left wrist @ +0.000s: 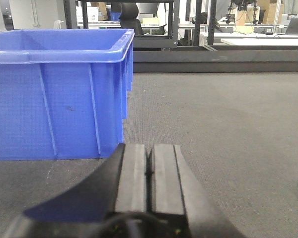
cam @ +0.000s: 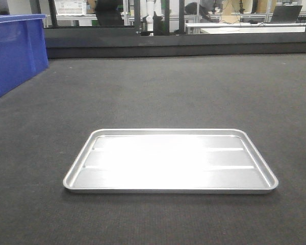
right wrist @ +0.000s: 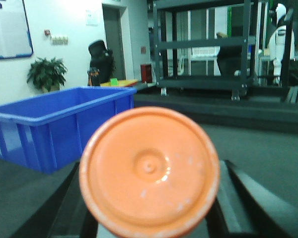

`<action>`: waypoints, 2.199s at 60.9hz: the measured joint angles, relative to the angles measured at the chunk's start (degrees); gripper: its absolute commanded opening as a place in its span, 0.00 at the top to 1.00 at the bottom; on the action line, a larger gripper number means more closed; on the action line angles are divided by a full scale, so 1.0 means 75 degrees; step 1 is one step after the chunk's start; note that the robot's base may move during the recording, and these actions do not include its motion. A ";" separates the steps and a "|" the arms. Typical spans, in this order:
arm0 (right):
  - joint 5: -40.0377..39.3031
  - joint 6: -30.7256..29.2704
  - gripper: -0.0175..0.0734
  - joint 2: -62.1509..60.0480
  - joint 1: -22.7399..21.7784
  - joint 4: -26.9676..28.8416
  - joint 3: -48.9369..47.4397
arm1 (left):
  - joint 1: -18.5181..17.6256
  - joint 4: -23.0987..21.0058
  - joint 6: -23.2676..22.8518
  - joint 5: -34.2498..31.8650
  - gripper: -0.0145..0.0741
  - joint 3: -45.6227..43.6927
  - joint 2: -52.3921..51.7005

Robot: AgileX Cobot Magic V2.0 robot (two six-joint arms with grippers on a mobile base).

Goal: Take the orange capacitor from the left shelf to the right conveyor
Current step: 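Lower the held capacitor upright onto the silver tray with the right gripper, then open the right gripper and lift it away from the capacitor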

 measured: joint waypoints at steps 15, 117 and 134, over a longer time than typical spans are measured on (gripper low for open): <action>-0.1011 0.0129 0.75 0.1802 0.0000 0.0100 0.0000 | 0.0000 0.0000 0.0000 0.0000 0.95 0.0000 0.0000; -0.6675 0.0736 0.12 1.0786 0.0424 -0.1073 -0.0014 | 0.0000 0.0000 0.0000 0.0000 0.95 0.0000 0.0000; -0.6588 0.0749 0.12 0.9792 0.0424 -0.1073 -0.0014 | 0.0000 0.0000 0.0000 0.0000 0.95 0.0000 0.0000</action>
